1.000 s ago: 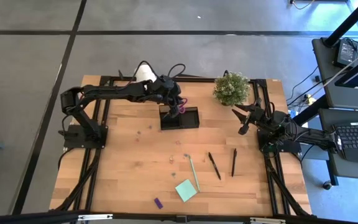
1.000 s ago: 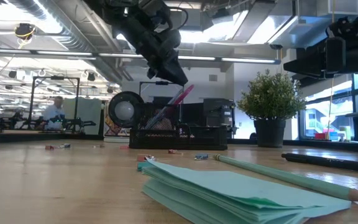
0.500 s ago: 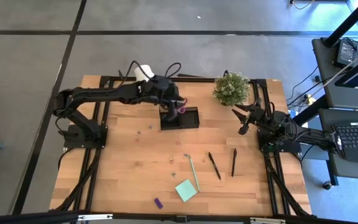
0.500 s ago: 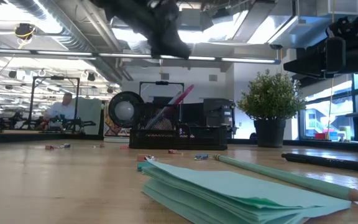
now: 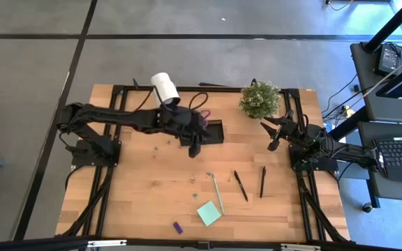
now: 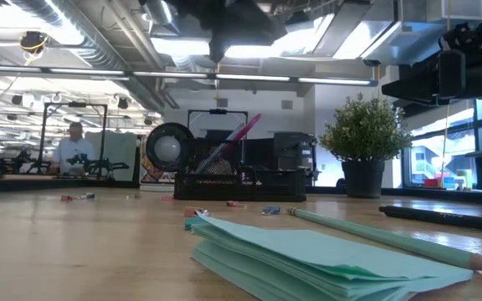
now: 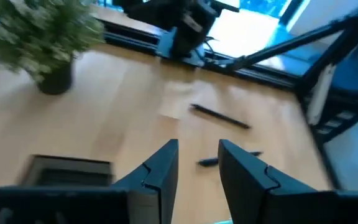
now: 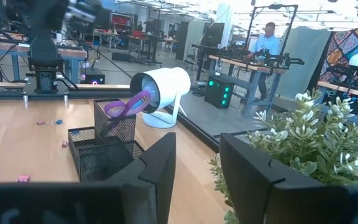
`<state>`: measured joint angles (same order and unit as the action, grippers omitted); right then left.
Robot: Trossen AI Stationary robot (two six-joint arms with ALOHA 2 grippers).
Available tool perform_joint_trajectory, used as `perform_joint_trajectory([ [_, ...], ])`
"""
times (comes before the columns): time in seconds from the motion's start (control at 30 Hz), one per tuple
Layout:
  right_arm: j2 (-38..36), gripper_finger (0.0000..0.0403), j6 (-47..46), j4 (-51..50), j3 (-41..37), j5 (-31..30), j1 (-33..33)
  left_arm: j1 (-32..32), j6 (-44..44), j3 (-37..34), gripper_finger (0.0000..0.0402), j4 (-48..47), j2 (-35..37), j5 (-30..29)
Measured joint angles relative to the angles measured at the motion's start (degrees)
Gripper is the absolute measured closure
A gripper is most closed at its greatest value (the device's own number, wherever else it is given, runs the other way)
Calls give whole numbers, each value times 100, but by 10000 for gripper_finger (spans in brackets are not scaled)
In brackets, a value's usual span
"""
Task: Pick and place office supplies into organizer
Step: Put the light blue pencil into the black desk organizer
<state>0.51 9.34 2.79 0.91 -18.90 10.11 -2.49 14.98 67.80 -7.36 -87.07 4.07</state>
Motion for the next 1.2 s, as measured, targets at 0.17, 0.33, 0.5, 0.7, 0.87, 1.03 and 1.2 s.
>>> perform_joint_trajectory([
  [0.17,3,274,-1,-2,2,0,0,577,-162,1,299,466,-276,-409],
  [0.33,9,274,-9,-4,0,2,0,830,212,3,302,750,-705,-786],
  [0.5,9,274,-15,-6,1,3,-2,929,539,3,302,811,-1171,-951],
  [0.7,9,274,-15,-6,2,4,-2,914,525,202,302,1441,-1914,-794],
  [0.87,9,274,-13,-6,1,2,-2,923,410,750,302,1286,-2444,-603],
  [1.03,9,274,-24,-10,2,2,-1,943,363,1072,302,843,-2757,-604],
  [1.2,9,274,-26,-7,2,4,-2,1028,451,1083,302,201,-2773,-603],
])
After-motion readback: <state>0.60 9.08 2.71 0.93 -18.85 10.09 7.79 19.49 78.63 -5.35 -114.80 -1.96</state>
